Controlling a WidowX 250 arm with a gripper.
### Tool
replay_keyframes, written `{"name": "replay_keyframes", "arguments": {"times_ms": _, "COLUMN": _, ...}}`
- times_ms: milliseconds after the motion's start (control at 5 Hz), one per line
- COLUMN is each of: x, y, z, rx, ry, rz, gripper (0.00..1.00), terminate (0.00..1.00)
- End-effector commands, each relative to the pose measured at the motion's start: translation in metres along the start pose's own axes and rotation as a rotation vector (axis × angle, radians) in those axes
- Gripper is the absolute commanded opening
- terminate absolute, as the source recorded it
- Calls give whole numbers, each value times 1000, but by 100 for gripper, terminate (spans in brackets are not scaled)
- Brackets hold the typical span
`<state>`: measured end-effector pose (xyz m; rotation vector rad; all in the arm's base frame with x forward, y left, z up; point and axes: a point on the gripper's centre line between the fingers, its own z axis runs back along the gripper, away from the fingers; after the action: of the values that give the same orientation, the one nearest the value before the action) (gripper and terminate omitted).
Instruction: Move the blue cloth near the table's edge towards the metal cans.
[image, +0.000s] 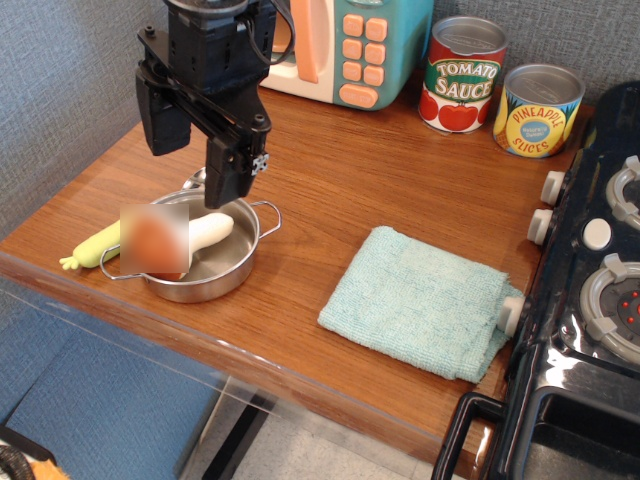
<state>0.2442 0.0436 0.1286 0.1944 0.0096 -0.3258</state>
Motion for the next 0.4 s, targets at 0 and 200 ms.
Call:
{"name": "replay_keyframes", "arguments": {"times_ms": 0, "x": 0, "y": 0, "z": 0, "rx": 0, "ry": 0, "rz": 0, "gripper": 100, "terminate": 0}}
{"name": "replay_keyframes", "arguments": {"times_ms": 200, "x": 18, "y": -27, "z": -6, "rx": -4, "ry": 18, "rz": 3, "gripper": 100, "terminate": 0}}
